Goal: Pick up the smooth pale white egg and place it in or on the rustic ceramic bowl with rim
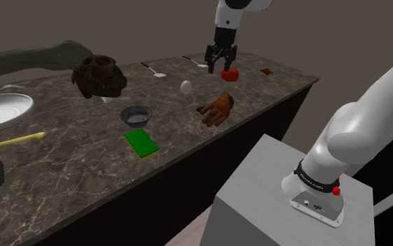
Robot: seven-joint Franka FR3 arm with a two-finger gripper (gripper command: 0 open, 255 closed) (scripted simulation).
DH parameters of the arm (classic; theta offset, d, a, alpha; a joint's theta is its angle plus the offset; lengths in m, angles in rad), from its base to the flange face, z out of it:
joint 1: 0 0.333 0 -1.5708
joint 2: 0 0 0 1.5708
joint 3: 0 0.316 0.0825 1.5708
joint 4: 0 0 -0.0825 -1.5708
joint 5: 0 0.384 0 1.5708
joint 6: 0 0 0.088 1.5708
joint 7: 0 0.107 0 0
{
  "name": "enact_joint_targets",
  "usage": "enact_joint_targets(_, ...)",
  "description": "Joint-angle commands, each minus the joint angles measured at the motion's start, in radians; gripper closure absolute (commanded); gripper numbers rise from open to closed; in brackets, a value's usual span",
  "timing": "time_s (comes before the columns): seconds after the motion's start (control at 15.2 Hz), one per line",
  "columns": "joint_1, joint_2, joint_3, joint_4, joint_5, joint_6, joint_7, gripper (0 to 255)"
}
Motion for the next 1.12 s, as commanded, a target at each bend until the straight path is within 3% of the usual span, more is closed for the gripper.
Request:
enact_joint_targets(0.0,-0.004,0.088,-0.004,0.065,0.013,0.017,0.025,0)
enact_joint_targets(0.59,-0.034,0.452,-0.029,0.384,0.076,0.032,0.117,0)
enact_joint_targets(1.06,-0.076,0.757,-0.044,0.726,0.132,-0.027,0.192,0)
